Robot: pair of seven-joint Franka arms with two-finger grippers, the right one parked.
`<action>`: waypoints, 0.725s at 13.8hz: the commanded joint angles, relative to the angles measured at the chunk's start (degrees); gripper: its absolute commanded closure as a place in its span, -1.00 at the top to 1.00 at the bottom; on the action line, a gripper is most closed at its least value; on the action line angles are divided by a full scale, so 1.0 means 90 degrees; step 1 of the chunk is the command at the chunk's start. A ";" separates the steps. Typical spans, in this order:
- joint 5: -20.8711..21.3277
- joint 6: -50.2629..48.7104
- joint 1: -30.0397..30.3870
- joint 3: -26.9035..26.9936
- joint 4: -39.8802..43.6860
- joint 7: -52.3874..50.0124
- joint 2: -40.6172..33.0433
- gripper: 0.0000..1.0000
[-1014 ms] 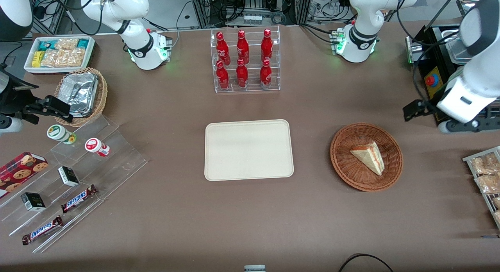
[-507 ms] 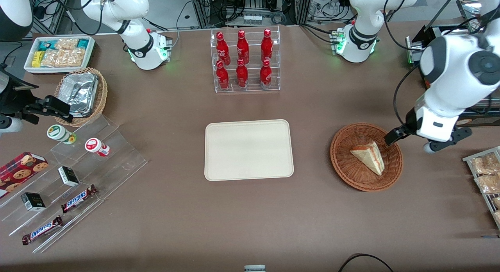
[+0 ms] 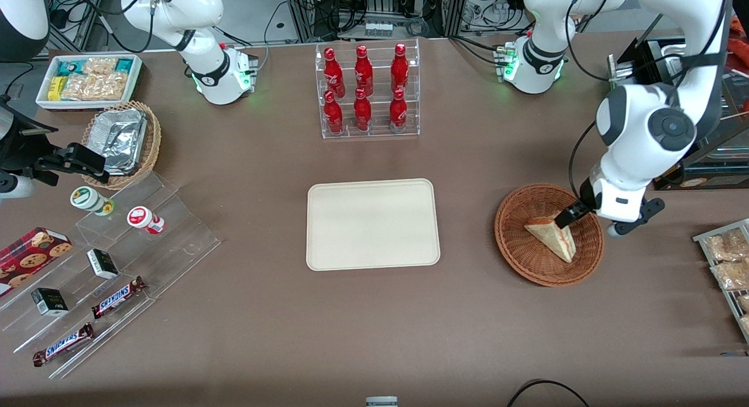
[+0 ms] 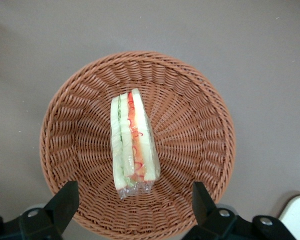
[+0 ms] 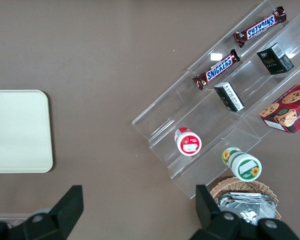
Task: Place sandwich from basket to tray
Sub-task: 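Close the left gripper on the sandwich's crust edge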
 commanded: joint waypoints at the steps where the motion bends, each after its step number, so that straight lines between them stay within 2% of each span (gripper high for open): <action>1: -0.0076 0.0259 0.0027 0.0002 -0.0022 -0.0142 0.0236 1.00; 10: -0.0076 0.1100 0.0017 0.0002 -0.0314 -0.0289 0.0773 1.00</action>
